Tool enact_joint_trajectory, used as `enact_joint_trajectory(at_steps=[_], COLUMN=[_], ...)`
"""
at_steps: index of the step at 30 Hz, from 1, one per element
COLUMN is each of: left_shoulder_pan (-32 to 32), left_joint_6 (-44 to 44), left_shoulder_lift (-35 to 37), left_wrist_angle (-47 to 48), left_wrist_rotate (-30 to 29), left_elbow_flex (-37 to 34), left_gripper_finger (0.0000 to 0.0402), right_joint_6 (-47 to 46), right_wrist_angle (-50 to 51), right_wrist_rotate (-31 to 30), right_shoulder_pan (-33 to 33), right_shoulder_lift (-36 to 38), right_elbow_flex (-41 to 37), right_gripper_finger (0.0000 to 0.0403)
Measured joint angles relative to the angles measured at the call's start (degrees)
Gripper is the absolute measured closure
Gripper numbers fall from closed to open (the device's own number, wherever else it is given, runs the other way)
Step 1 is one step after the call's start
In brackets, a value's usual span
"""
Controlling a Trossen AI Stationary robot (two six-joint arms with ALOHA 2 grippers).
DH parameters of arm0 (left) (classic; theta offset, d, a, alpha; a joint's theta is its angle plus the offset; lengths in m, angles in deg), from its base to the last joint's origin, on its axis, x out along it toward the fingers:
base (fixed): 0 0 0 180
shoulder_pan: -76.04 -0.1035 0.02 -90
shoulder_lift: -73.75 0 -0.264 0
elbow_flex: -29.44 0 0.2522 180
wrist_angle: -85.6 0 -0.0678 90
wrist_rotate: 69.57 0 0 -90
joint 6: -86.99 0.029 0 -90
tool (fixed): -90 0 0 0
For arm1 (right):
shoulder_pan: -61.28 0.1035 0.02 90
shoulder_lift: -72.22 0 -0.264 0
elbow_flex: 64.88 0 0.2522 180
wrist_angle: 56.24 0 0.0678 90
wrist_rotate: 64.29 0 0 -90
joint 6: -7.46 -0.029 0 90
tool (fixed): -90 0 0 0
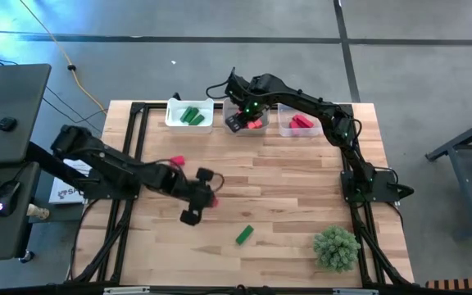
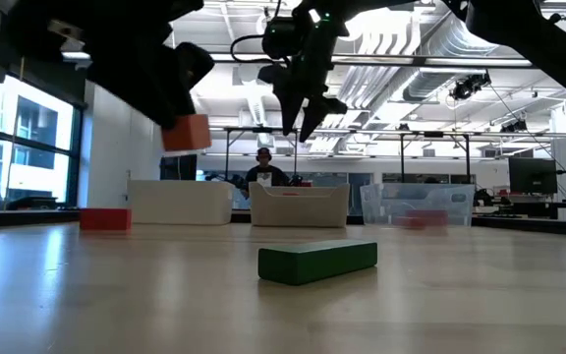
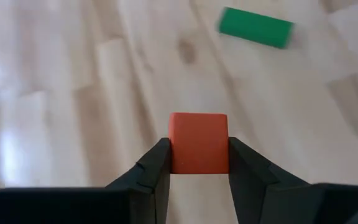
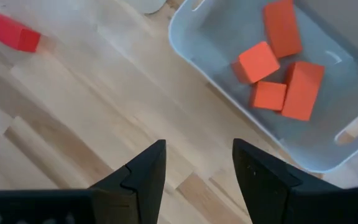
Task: Sort & place blocks by color
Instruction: Put the orange block into the gray bin
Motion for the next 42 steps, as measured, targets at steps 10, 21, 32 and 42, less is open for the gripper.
enact_joint_trajectory(at_steps=[10, 21, 32, 42], left_shoulder_pan=[-11.59, -26.86, -38.21, -42.62], left_joint_6=[10.09, 20.15, 22.04, 20.51], left_shoulder_lift=[8.7, 13.26, 13.6, 13.6], left_wrist_angle=[3.28, 4.06, -0.53, -6.32], left_wrist_rotate=[-1.08, -1.05, 0.21, 0.65], left_elbow_flex=[0.0, 0.0, 0.0, 0.0], left_gripper_finger=[0.0301, 0.0301, 0.0301, 0.0301], right_joint_6=[0.33, 1.68, 2.34, -3.45], right_wrist_angle=[-0.37, -6.53, -16.22, -22.48], right_wrist_rotate=[1.34, 9.93, 20.81, 25.05], right_shoulder_pan=[0.11, 0.08, -0.94, -3.87], right_shoulder_lift=[0.0, 0.0, 0.0, 0.0], right_elbow_flex=[0.0, 0.0, 0.0, 0.0], right_gripper_finger=[0.0217, 0.0185, 0.0194, 0.0194])
